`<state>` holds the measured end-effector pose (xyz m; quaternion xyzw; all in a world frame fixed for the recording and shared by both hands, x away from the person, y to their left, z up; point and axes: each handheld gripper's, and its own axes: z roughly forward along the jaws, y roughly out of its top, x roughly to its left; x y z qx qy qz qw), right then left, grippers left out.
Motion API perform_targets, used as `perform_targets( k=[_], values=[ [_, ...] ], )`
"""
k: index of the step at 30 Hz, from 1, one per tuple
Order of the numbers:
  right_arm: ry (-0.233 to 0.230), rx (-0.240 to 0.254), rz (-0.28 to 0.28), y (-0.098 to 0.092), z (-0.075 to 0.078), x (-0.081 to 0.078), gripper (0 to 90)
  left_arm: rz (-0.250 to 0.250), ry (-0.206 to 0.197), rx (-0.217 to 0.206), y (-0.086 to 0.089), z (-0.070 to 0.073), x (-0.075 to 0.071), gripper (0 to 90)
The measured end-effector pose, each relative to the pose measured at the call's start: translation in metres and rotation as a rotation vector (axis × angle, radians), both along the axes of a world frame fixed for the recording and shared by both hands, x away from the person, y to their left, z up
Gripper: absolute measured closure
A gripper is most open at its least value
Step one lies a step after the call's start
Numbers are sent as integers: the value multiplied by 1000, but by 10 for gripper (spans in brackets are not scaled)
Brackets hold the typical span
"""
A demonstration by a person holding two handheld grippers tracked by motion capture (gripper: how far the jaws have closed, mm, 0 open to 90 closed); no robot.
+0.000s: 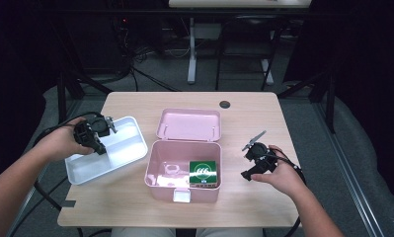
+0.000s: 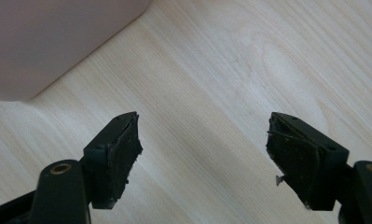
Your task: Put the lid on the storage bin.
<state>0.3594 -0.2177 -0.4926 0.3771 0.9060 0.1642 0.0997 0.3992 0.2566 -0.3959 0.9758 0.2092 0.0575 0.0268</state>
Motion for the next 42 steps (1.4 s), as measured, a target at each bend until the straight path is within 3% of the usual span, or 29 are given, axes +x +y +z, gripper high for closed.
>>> perform_targets(
  k=[6, 21, 25, 31, 38, 42],
  values=[
    [4, 0, -6, 0, -2, 1, 249, -63, 12, 23, -11, 9, -2, 891],
    [-12, 2, -89, -1, -12, 5, 249, -105, -2, 19, -30, 19, -5, 891],
    [-38, 43, -140, -1, -12, 5, 259, -116, -10, 20, -37, 21, -5, 891],
    [-62, 89, -184, 3, -14, 3, 267, -158, -22, 15, -55, 26, -3, 891],
    [-60, 73, -191, 8, -16, 0, 267, -208, -17, 2, -80, 31, -3, 891],
    [-56, 91, -202, 9, -18, -1, 269, -237, -20, 3, -94, 30, -4, 891]
  ],
)
